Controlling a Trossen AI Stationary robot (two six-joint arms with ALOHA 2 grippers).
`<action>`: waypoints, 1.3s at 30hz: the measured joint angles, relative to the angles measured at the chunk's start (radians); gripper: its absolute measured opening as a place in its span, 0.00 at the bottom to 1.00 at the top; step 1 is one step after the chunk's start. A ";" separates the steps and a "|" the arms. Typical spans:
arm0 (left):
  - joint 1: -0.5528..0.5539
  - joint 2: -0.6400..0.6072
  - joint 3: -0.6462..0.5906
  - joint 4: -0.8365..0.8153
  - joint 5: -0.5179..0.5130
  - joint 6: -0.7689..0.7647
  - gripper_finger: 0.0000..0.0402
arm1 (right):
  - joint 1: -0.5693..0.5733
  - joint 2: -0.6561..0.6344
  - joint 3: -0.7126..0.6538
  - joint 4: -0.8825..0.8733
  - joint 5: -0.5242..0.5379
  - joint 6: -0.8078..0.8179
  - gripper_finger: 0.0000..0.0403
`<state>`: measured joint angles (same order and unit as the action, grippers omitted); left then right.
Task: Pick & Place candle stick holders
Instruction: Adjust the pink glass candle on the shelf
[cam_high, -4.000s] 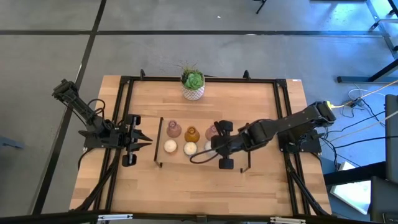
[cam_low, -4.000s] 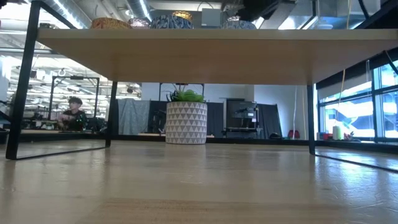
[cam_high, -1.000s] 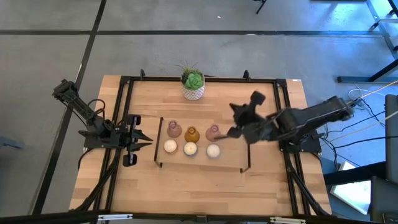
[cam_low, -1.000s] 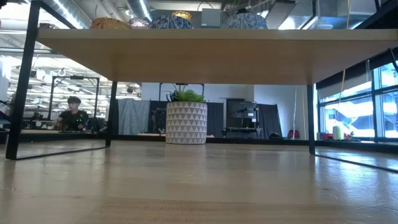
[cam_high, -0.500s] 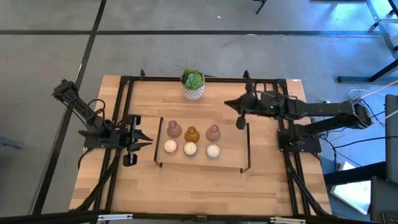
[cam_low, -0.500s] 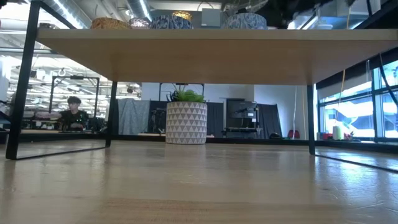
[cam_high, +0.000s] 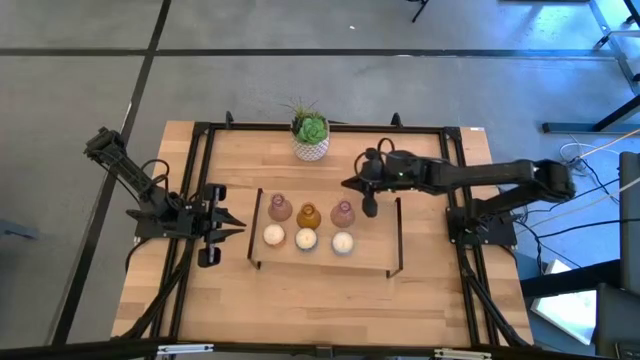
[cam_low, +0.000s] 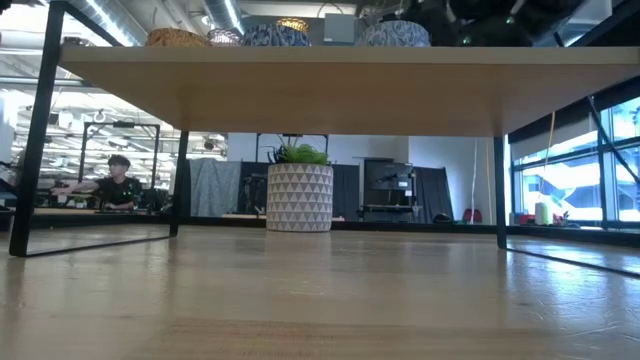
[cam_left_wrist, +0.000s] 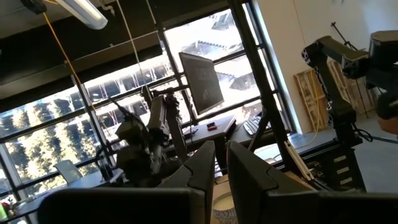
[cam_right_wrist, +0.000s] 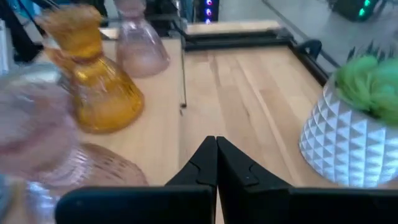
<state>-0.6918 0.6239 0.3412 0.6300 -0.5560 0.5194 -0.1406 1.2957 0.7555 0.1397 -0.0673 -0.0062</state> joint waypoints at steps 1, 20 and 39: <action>0.000 0.000 0.000 0.000 0.000 0.000 0.09 | -0.001 0.010 0.000 0.003 0.000 0.002 0.00; 0.000 0.000 0.000 0.000 -0.001 0.000 0.09 | 0.010 0.043 0.000 0.025 -0.157 0.026 0.00; 0.000 0.000 0.000 0.000 0.000 0.000 0.09 | 0.011 0.043 0.000 0.020 -0.220 0.051 0.00</action>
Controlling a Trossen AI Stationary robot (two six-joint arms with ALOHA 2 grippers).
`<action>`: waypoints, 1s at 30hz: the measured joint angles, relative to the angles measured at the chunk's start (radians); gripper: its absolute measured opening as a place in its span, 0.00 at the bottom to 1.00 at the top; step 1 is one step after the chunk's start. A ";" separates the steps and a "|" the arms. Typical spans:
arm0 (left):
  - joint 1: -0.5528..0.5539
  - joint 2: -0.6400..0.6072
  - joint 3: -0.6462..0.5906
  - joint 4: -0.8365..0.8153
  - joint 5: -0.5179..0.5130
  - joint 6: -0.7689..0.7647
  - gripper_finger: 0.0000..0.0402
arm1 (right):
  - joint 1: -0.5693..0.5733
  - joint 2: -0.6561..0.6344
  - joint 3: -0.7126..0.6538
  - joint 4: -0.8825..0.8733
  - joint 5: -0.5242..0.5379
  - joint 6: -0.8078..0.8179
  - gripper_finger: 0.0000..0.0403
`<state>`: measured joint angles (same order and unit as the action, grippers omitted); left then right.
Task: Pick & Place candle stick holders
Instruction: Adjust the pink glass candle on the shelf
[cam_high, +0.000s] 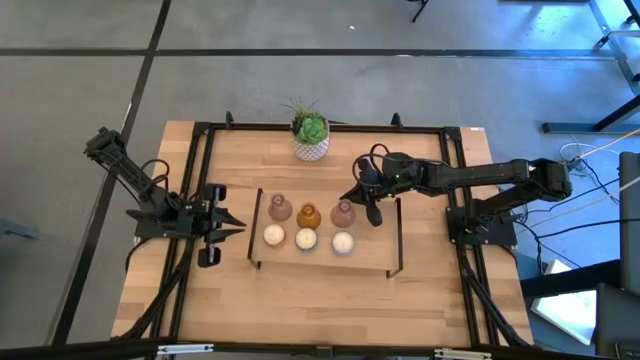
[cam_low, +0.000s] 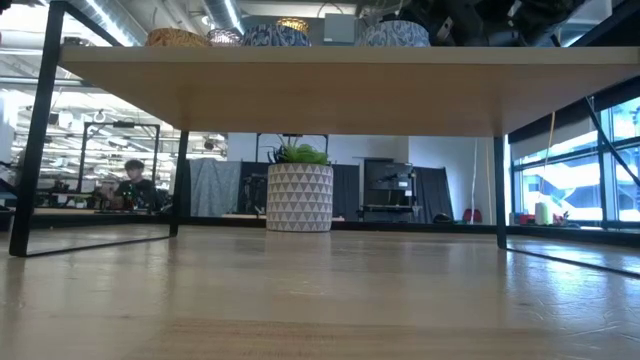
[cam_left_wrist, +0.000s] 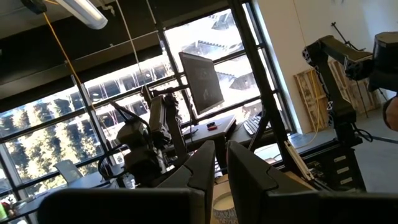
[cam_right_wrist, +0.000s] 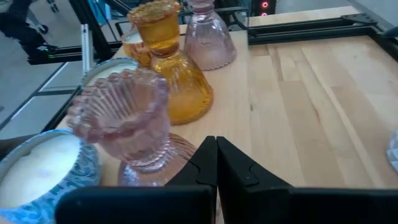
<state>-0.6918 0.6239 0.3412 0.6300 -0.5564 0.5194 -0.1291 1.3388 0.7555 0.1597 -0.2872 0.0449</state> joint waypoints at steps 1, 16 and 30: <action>0.000 0.000 0.000 0.000 0.000 0.000 0.09 | 0.000 0.000 0.000 0.000 -0.009 0.000 0.00; 0.000 0.000 0.000 0.000 0.000 0.000 0.09 | 0.067 0.000 0.000 -0.001 0.047 0.019 0.00; 0.000 0.000 0.000 0.000 0.000 0.000 0.09 | 0.127 0.000 0.052 -0.084 0.449 -0.009 0.00</action>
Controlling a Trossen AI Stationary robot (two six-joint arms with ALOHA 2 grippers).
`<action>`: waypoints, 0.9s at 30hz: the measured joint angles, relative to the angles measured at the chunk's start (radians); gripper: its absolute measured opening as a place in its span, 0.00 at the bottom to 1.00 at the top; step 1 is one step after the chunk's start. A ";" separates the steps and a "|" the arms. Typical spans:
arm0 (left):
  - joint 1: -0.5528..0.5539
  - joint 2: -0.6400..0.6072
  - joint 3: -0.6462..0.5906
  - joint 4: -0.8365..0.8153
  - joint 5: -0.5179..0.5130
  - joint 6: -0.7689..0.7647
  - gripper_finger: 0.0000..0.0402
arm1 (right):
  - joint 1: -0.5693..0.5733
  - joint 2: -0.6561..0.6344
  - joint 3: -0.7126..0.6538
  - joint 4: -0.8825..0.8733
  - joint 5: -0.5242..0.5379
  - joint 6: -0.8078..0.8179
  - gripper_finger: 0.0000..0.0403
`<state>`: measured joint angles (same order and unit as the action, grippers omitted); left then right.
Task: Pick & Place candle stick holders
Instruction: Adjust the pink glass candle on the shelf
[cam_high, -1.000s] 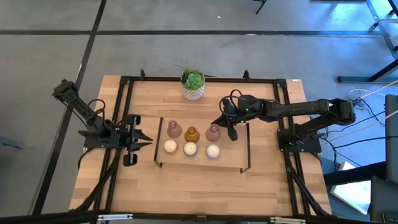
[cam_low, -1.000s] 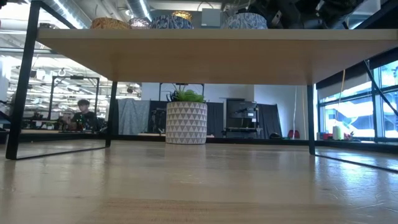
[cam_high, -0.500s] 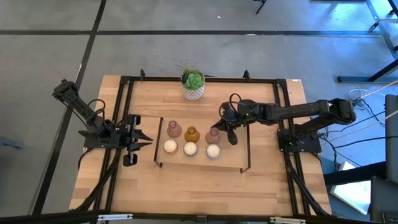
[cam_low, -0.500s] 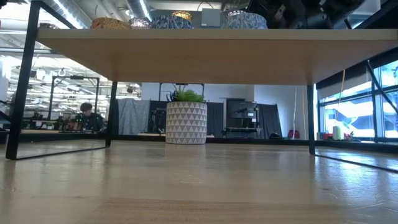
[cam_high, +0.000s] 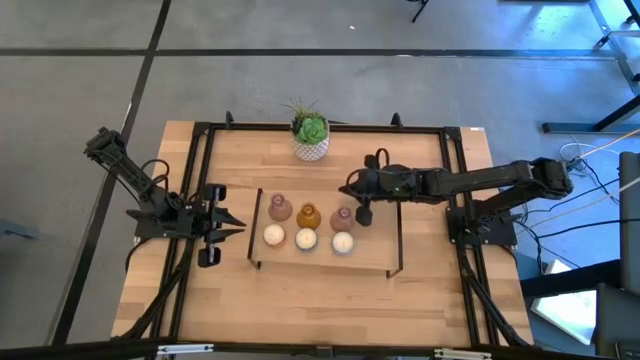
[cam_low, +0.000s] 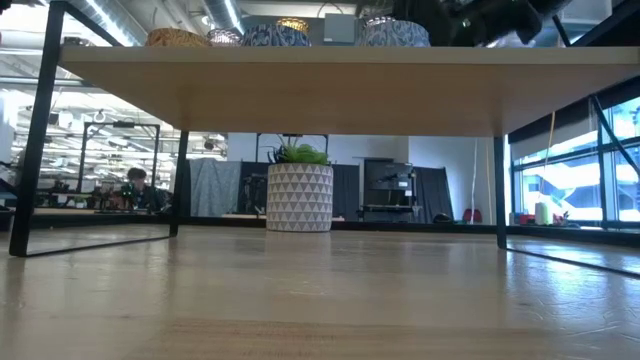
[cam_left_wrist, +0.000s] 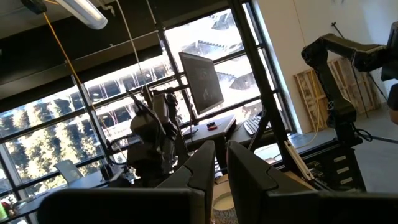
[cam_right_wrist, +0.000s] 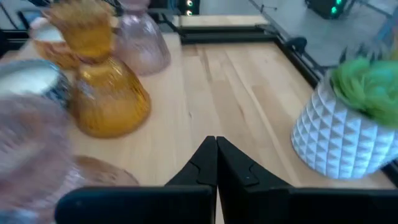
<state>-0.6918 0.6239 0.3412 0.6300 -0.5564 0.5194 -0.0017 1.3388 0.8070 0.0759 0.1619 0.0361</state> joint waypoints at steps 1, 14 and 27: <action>0.000 0.000 0.000 0.000 0.000 0.000 0.09 | 0.005 0.000 0.011 -0.008 0.000 -0.006 0.00; 0.000 0.001 0.000 0.000 0.000 -0.001 0.09 | 0.052 0.000 0.368 -0.380 0.021 -0.051 0.00; 0.000 0.000 0.000 0.000 0.000 0.000 0.09 | 0.079 0.104 0.740 -0.626 -0.092 0.009 0.00</action>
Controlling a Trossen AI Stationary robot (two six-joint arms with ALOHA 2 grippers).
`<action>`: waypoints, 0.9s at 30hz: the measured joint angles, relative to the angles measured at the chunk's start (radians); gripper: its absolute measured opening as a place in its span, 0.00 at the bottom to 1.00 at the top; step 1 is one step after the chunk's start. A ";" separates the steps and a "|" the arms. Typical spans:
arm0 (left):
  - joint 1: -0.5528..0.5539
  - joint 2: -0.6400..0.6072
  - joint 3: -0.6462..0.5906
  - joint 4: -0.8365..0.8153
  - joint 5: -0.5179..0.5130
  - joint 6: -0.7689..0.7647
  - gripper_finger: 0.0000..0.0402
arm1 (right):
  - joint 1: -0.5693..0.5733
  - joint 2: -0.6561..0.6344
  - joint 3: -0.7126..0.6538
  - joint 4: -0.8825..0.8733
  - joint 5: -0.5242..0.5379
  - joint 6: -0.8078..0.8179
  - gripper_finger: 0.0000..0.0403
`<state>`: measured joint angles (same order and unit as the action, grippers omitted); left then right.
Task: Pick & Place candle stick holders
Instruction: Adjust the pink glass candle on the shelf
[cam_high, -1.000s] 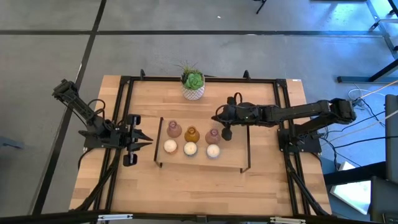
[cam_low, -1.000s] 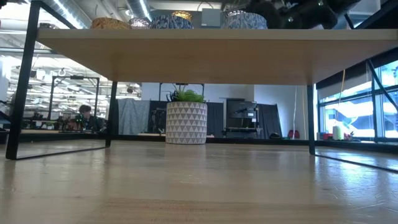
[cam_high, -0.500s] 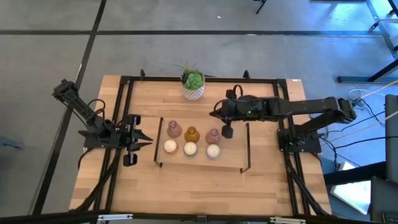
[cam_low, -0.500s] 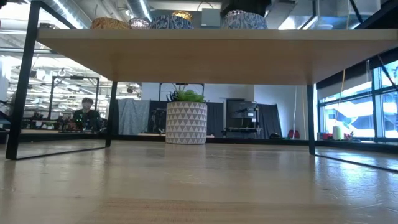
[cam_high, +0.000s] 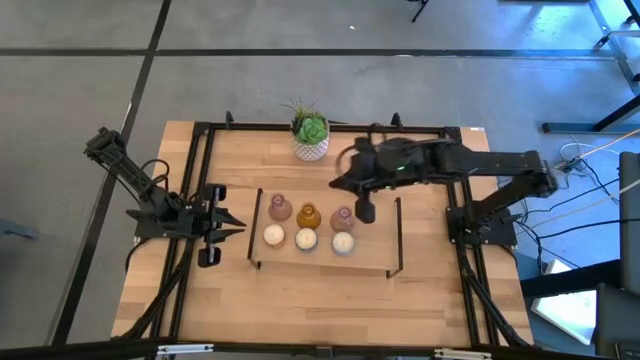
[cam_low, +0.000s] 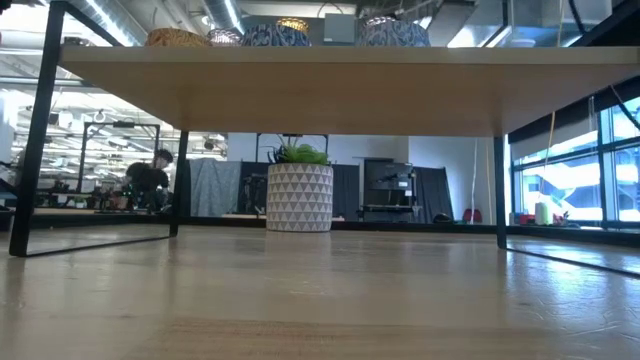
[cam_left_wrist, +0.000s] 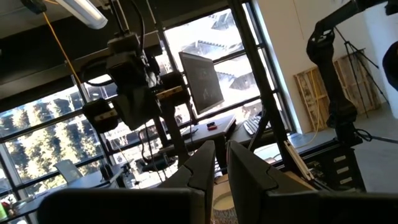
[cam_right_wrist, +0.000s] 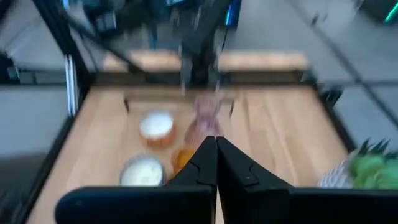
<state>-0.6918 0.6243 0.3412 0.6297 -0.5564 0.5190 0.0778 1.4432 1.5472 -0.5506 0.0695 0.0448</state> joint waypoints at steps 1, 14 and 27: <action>0.000 0.000 0.000 0.000 0.000 0.000 0.09 | 0.005 0.027 0.030 -0.036 0.000 0.000 0.00; 0.000 0.000 0.000 -0.004 0.000 0.000 0.09 | 0.034 0.347 0.280 -0.448 0.064 -0.043 0.00; 0.000 0.000 0.000 -0.005 -0.002 0.000 0.09 | 0.060 0.339 0.283 -0.508 0.061 -0.043 0.00</action>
<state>-0.6914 0.6243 0.3412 0.6247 -0.5579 0.5186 0.1377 1.7817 1.8297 -1.0590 0.1303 0.0016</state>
